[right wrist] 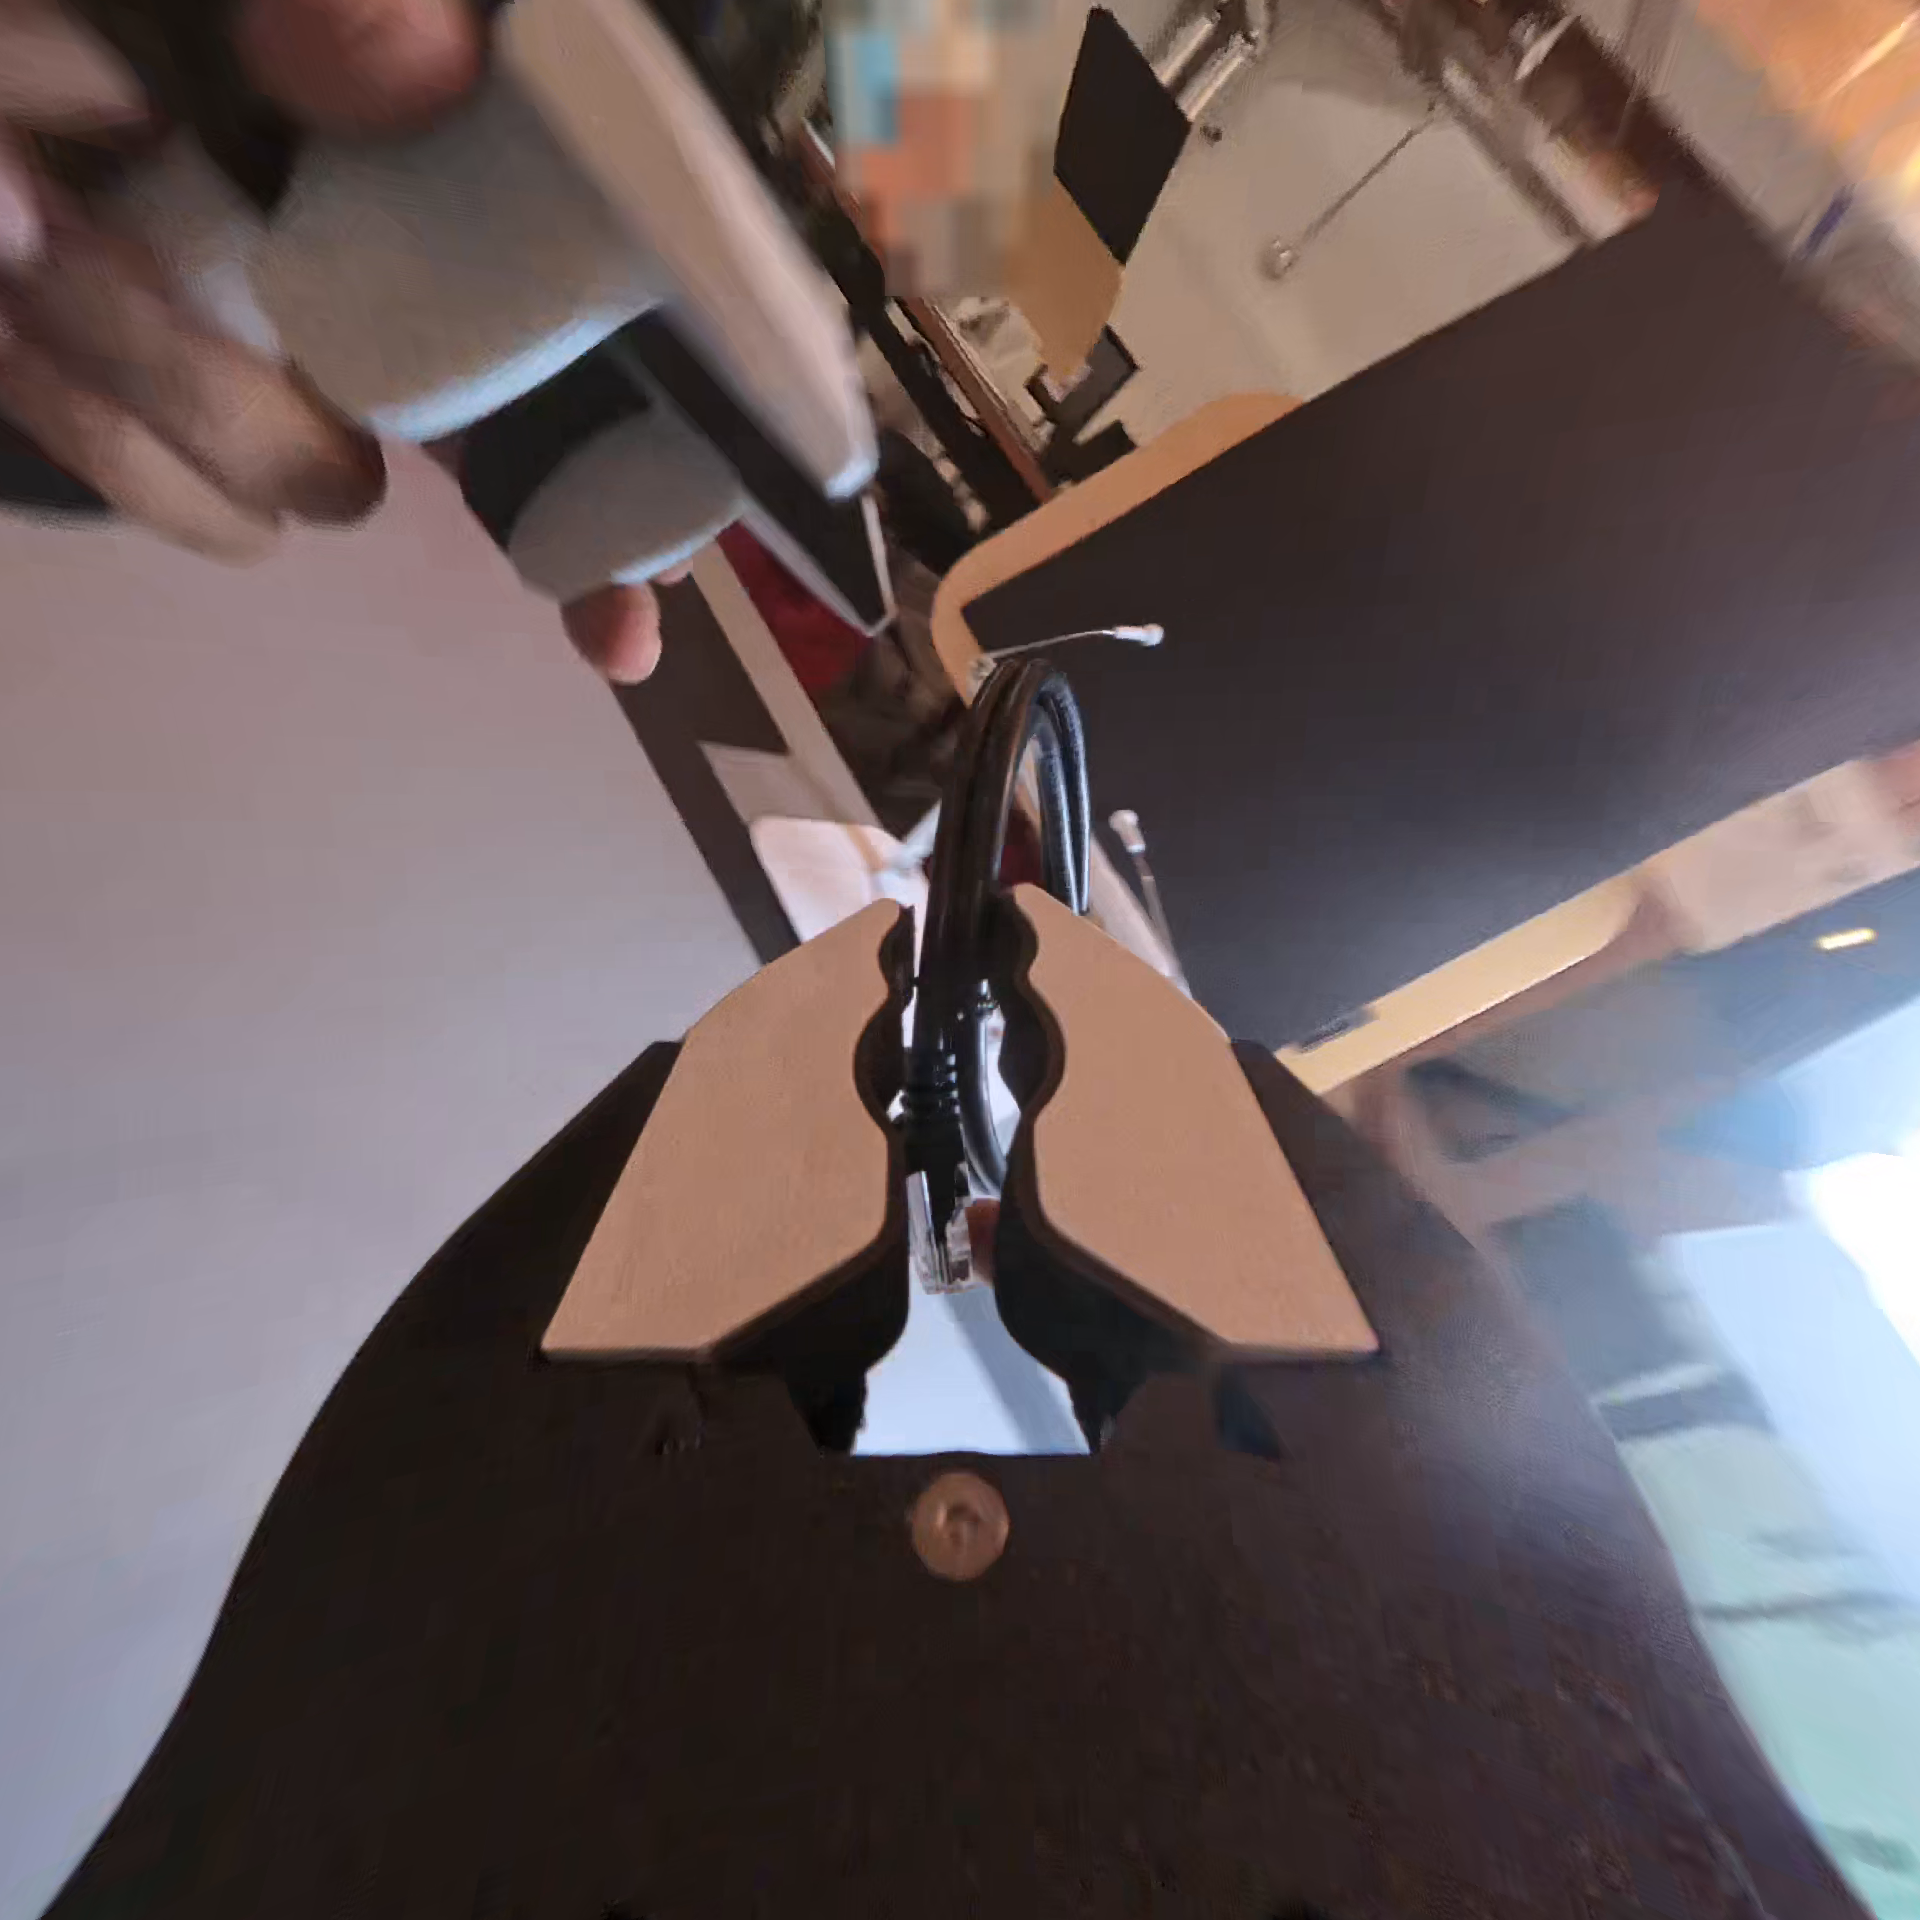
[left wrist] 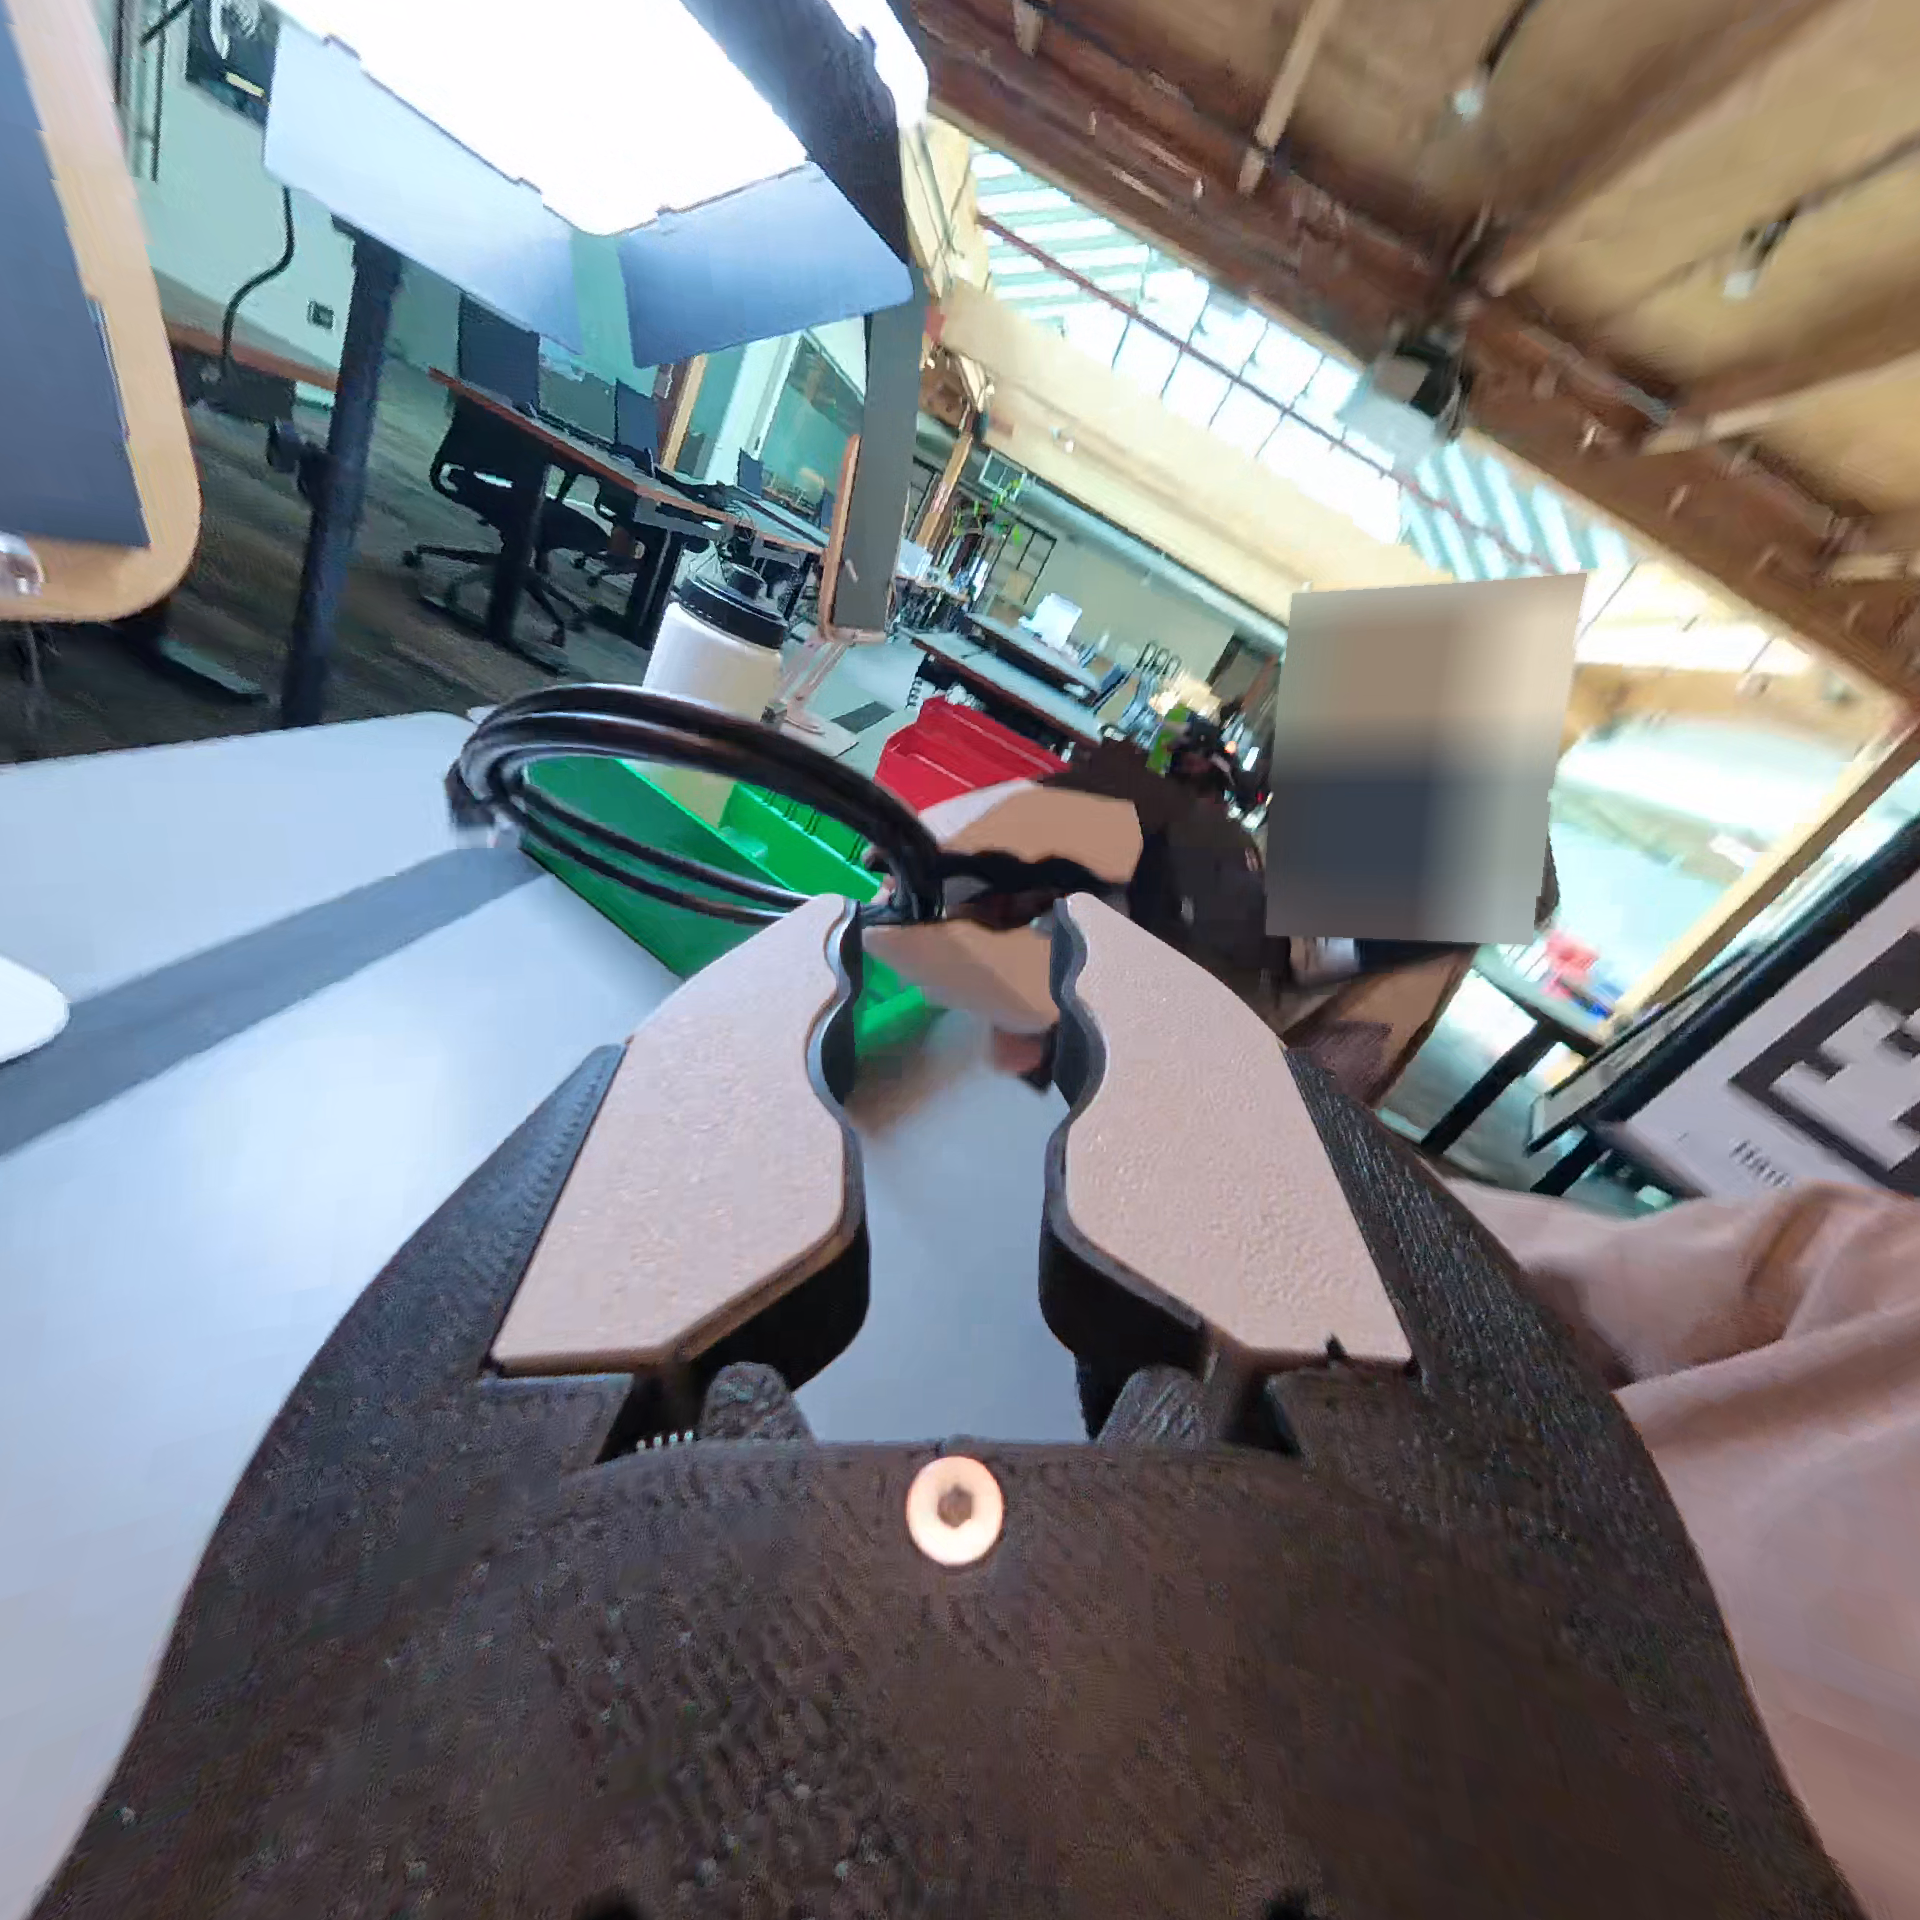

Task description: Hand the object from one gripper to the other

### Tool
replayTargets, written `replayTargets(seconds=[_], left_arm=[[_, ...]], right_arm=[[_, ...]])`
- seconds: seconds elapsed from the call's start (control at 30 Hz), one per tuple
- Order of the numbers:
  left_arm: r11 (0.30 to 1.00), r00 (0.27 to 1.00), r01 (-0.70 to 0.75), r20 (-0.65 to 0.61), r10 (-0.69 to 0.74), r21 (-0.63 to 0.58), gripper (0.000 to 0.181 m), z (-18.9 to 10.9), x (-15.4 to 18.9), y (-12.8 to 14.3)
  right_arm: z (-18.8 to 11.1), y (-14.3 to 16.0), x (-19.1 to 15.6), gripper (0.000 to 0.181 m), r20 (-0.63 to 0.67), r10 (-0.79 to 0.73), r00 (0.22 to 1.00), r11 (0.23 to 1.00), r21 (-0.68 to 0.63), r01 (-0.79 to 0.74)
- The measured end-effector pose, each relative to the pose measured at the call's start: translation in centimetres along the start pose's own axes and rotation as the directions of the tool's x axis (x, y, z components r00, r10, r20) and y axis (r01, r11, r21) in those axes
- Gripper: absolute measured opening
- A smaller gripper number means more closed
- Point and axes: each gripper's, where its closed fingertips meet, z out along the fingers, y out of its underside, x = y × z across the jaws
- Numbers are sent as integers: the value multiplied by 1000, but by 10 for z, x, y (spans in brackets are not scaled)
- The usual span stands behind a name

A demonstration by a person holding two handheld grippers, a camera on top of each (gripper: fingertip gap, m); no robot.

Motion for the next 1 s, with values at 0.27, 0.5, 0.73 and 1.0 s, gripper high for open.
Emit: replayTargets(seconds=[0.27,0.5,0.73,1.0], left_arm=[[990,966,133,228,-120,-40,9,-14,-63,22],[942,933,335,148,-327,-30,32,-18,-77,32],[885,872,462,214,-441,-58,52,-21,-108,60],[929,933,358,62,-353,-91,8,-17,-87,51]], right_arm=[[24,5,-37,13,-137,-528,838,847,-153,509],[27,6,-47,12,-107,-568,816,820,-154,551],[35,16,-77,12,-15,-620,785,782,-101,616],[33,7,-87,17,-15,-589,808,807,-55,588]])
